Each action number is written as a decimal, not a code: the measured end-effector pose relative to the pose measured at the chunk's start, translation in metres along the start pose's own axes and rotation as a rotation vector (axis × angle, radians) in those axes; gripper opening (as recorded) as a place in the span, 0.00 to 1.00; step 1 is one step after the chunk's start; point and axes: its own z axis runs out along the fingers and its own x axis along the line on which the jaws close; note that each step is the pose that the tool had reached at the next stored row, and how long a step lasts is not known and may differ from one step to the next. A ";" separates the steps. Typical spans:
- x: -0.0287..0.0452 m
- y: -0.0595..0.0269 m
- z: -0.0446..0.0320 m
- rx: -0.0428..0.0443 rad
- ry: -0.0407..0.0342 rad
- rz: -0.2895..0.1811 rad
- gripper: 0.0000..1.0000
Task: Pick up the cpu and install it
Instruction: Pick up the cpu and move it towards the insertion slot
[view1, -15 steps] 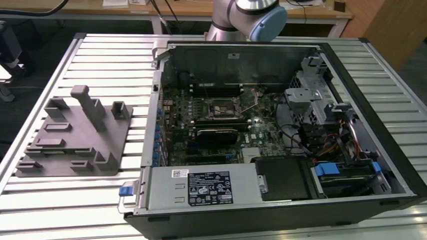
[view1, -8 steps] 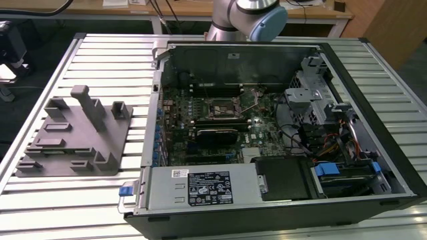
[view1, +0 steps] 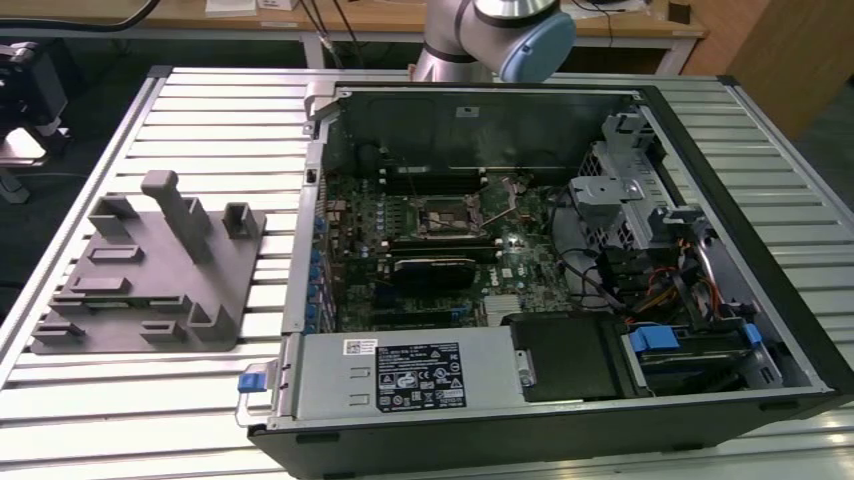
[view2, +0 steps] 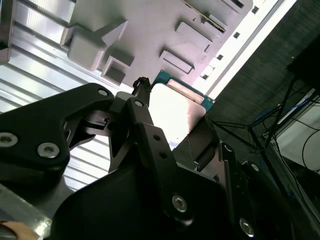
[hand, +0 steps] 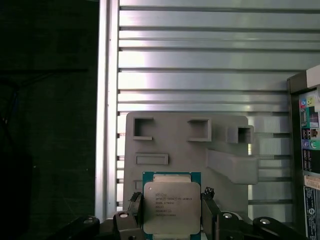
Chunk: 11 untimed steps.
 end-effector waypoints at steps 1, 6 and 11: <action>-0.0016 0.0000 0.0000 0.0000 0.0000 0.000 0.55; -0.0083 0.0003 0.0002 0.0000 0.0000 0.000 0.55; -0.0144 0.0007 0.0004 0.0000 0.0000 0.000 0.55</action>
